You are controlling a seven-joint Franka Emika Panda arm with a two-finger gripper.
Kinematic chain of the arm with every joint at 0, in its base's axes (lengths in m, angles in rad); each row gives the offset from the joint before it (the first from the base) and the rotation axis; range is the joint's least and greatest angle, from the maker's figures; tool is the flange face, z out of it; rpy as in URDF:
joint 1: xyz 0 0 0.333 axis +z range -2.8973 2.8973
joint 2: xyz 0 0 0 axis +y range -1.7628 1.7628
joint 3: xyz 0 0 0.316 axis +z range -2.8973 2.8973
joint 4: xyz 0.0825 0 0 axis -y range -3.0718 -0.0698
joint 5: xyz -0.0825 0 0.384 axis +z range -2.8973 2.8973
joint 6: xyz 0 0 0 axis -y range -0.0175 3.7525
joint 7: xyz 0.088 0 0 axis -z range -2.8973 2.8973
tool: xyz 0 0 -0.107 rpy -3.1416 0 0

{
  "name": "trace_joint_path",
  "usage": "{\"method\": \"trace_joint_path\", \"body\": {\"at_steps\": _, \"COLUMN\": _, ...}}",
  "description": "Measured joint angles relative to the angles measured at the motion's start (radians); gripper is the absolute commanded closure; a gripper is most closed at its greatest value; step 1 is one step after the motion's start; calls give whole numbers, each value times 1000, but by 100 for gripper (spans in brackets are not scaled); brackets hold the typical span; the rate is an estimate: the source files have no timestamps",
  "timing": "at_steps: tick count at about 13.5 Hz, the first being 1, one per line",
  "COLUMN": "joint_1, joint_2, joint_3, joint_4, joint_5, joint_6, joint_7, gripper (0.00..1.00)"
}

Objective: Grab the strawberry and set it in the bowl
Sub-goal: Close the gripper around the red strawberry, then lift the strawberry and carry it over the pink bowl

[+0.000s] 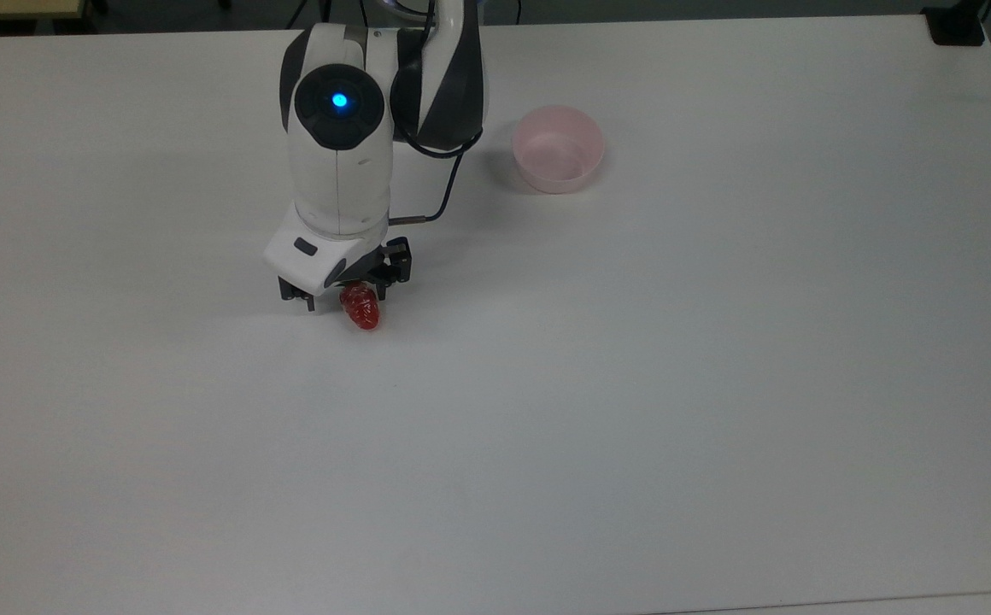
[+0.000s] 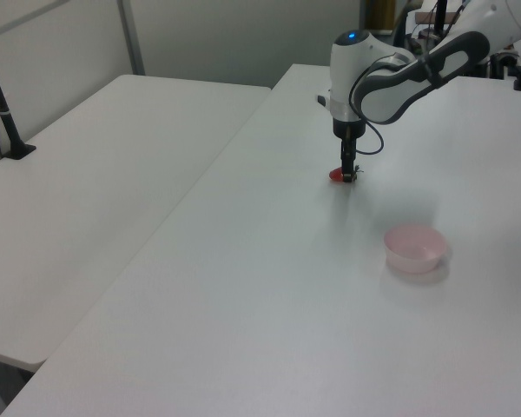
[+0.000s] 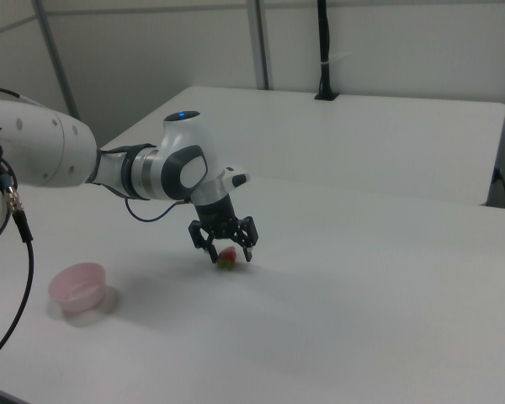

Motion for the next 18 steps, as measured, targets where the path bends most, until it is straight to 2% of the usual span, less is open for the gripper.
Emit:
{"method": "trace_joint_path", "body": {"at_steps": 4, "joint_1": 5, "joint_2": 5, "joint_3": 3, "joint_4": 9, "joint_5": 0, "joint_6": 0, "joint_7": 0, "gripper": 72}}
{"method": "trace_joint_path", "body": {"at_steps": 5, "joint_1": 5, "joint_2": 5, "joint_3": 3, "joint_4": 10, "joint_5": 0, "joint_6": 0, "joint_7": 0, "gripper": 74}}
{"method": "trace_joint_path", "body": {"at_steps": 7, "joint_1": 6, "joint_2": 4, "joint_3": 3, "joint_4": 14, "joint_5": 0, "joint_6": 0, "joint_7": 0, "gripper": 86}}
{"method": "trace_joint_path", "body": {"at_steps": 13, "joint_1": 6, "joint_2": -21, "joint_3": 3, "joint_4": 42, "joint_5": 0, "joint_6": 0, "joint_7": 0, "gripper": 83}}
{"method": "trace_joint_path", "body": {"at_steps": 16, "joint_1": 6, "joint_2": -186, "joint_3": 2, "joint_4": 64, "joint_5": 25, "joint_6": -131, "joint_7": -11, "gripper": 82}}
{"method": "trace_joint_path", "body": {"at_steps": 18, "joint_1": 35, "joint_2": -332, "joint_3": 4, "joint_4": 59, "joint_5": 48, "joint_6": -327, "joint_7": -34, "gripper": 82}}
